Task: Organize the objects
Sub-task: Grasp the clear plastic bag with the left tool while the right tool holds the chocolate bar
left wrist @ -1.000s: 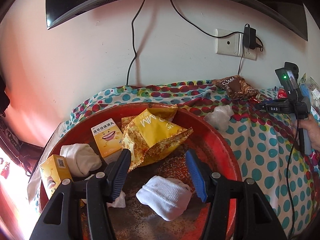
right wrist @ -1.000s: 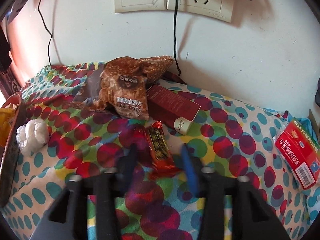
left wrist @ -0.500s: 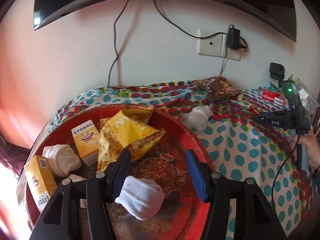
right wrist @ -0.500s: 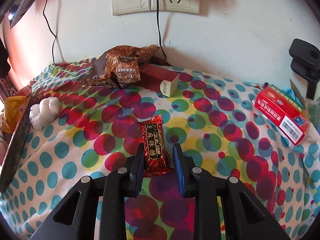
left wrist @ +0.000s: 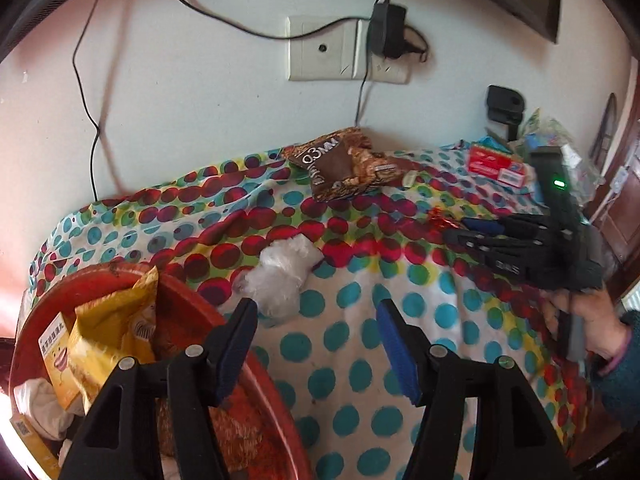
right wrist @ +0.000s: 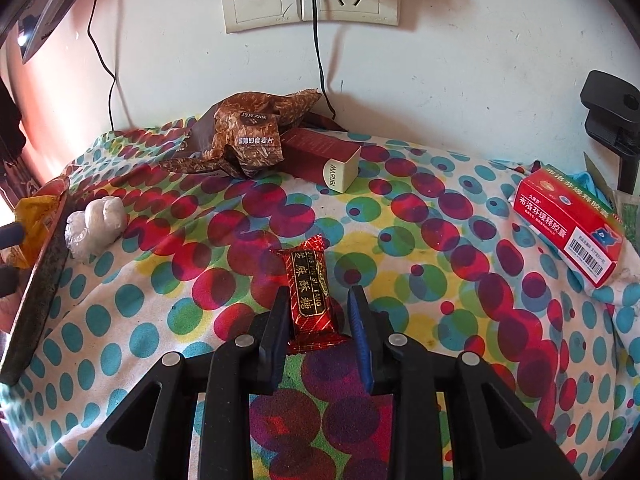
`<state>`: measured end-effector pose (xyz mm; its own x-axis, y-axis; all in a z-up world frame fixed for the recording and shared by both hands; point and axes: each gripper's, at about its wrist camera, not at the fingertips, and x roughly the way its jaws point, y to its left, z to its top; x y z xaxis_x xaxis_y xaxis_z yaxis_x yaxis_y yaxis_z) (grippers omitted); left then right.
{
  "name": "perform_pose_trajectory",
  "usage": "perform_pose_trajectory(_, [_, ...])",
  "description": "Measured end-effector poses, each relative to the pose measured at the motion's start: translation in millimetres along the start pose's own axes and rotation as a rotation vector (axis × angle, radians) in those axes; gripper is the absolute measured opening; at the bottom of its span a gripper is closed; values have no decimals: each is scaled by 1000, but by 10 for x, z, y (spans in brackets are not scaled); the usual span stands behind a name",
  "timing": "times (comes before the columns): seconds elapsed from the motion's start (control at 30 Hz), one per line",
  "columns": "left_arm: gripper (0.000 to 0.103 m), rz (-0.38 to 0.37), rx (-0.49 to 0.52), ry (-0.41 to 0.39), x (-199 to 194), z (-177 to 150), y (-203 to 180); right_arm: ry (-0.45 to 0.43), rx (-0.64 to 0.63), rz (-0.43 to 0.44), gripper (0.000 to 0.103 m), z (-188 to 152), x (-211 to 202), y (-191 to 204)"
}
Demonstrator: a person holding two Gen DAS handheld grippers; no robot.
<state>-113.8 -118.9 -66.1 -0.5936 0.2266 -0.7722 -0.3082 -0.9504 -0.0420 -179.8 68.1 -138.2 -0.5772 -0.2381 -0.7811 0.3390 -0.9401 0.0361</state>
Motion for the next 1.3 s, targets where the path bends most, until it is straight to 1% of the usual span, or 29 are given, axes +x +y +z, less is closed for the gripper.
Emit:
perform_pose_trajectory(0.03, [63,12,2,23,93,60,-5,0,0,1,28,2,2,0])
perform_pose_trajectory(0.13, [63,103,7,65,309,176,11,0,2,6,28,7,6,-6])
perform_pose_trajectory(0.17, [63,121,-2,89,364,193,36,0,3,7,28,7,7,-7])
perform_pose_trajectory(0.23, [63,131,-44,131,501,231,113,-1,4,9,28,4,7,-6])
perform_pose_trajectory(0.3, [63,157,-78,178,619,255,179,-1,2,7,28,4,8,-6])
perform_pose_trajectory(0.37, [63,165,-89,197,696,273,202,-1,0,5,28,2,7,-4])
perform_pose_trajectory(0.5, [63,175,-92,264,858,263,171,0,0,7,29,7,1,-5])
perform_pose_trajectory(0.57, [63,203,-63,259,884,255,117,0,-2,5,29,10,-2,2])
perform_pose_trajectory(0.6, [63,196,-66,248,865,249,102,0,-4,4,29,12,-3,9])
perform_pose_trajectory(0.63, [61,162,-84,238,842,234,96,1,-5,4,30,15,-2,9])
perform_pose_trajectory(0.67, [45,133,-100,227,825,219,90,0,-4,5,30,16,-4,9])
perform_pose_trajectory(0.7, [33,112,-116,219,805,198,83,1,-4,5,30,18,-4,13])
perform_pose_trajectory(0.8, [31,117,-144,186,717,139,44,2,-7,3,30,20,-2,21])
perform_pose_trajectory(0.9, [30,88,-175,142,581,57,5,2,-9,1,30,18,-6,35])
perform_pose_trajectory(0.93, [29,72,-180,132,536,27,-19,2,-10,-1,30,17,-1,27])
perform_pose_trajectory(1.1, [29,44,-187,97,348,-152,-230,5,-26,-19,30,15,8,58])
perform_pose_trajectory(1.23, [29,81,-146,76,190,-338,-421,4,-25,-18,30,13,10,50])
perform_pose_trajectory(1.3, [29,81,-145,68,113,-436,-492,4,-26,-20,30,12,11,53])
